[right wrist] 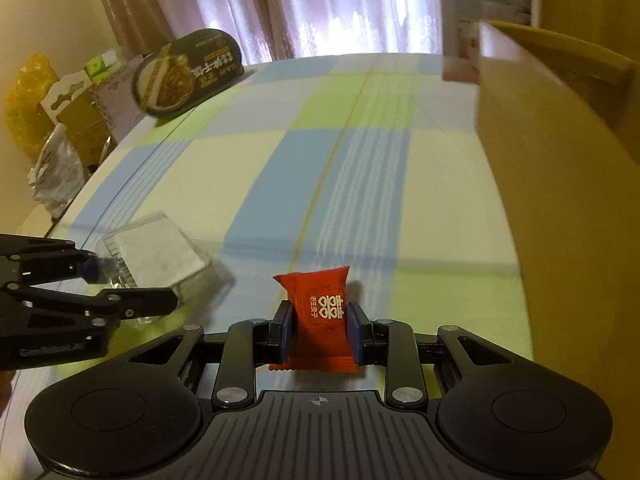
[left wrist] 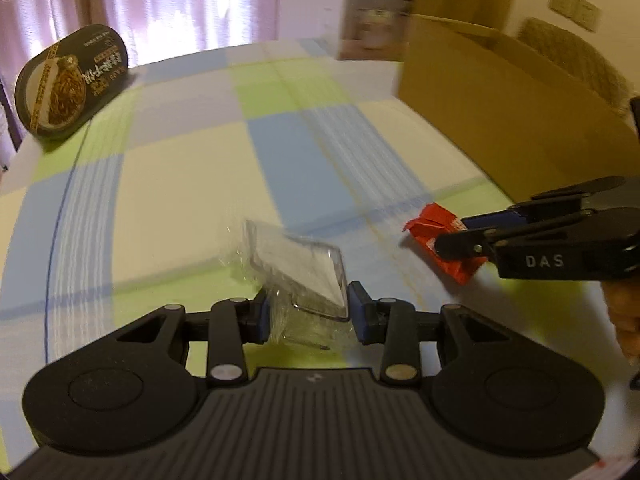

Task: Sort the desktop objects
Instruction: 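Lift the red packet and plastic tray off the table with both grippers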

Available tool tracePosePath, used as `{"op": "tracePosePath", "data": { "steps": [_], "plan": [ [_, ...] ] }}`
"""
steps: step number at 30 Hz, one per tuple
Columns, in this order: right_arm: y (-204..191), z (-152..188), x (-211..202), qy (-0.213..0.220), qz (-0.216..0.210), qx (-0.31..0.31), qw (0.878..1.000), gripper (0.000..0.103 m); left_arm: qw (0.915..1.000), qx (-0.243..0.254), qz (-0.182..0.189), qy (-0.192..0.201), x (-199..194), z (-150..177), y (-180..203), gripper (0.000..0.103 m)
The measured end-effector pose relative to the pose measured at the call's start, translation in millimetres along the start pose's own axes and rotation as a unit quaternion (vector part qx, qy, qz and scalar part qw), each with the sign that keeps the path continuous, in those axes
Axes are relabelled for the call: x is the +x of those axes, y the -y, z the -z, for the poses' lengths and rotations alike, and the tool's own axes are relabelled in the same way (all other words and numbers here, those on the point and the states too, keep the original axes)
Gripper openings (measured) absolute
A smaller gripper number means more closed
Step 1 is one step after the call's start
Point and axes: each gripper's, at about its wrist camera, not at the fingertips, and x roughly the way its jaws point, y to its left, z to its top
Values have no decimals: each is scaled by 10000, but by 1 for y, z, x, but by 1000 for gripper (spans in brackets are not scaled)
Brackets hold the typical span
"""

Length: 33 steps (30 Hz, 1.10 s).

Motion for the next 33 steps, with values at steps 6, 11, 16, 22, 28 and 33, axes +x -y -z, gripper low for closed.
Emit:
{"op": "tracePosePath", "data": {
  "steps": [6, 11, 16, 22, 28, 33],
  "plan": [
    [-10, 59, -49, -75, 76, -12, 9999, 26, 9992, 392, -41, -15, -32, 47, 41, 39],
    [-12, 82, -68, 75, 59, 166, 9998, 26, 9963, 765, -376, 66, -36, 75, 56, 69],
    [-17, 88, -67, 133, 106, 66, 9998, 27, 9940, 875, -628, 171, -30, 81, 57, 74],
    [-18, 94, -59, 149, 260, -74, 9995, 50, 9953, 560, -749, 235, -21, 75, 49, 72],
    [-16, 100, -56, 177, 323, -123, 9992, 51, 9967, 493, -635, 144, -14, 68, 44, 46],
    [-16, 100, -57, 180, 319, -102, 9993, 51, 9976, 499, -477, 108, -15, 68, 44, 32]
  ]
}}
